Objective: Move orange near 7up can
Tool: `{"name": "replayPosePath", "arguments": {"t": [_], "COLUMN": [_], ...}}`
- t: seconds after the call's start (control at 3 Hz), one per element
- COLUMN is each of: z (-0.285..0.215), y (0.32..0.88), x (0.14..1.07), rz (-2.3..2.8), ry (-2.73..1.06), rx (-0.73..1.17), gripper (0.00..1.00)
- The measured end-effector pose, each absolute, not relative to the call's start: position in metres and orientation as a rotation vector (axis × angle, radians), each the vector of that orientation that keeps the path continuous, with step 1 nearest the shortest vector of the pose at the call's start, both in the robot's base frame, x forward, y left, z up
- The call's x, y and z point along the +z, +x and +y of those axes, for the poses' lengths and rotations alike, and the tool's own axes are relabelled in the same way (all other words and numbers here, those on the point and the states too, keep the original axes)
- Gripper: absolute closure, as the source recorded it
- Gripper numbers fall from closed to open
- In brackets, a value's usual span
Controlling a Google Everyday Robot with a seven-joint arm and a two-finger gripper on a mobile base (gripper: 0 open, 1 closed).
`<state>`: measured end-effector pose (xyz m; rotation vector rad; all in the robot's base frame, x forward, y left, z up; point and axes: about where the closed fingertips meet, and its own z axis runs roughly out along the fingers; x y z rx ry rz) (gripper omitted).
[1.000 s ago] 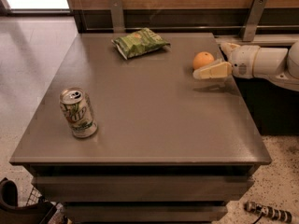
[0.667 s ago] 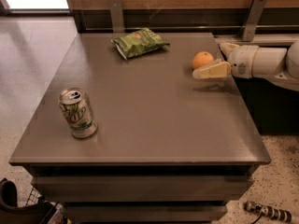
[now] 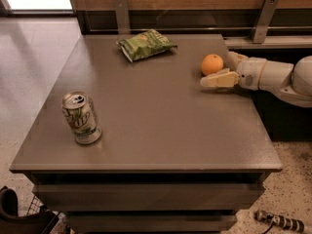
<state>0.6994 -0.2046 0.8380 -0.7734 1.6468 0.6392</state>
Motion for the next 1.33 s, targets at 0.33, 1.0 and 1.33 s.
{"name": "replayPosePath", "arguments": {"t": [0.33,1.0,1.33], "z": [-0.2007,-0.1940,-0.1909], "y": [0.7006,0.7016,0.7020], "x": [0.8362,0.8354,0.8351], "rz": [1.644,1.641,1.640], "ry": [-0.775,-0.782,-0.785], "rx": [0.647,0.657,0.661], "gripper": [0.21,0.75,0.98]}}
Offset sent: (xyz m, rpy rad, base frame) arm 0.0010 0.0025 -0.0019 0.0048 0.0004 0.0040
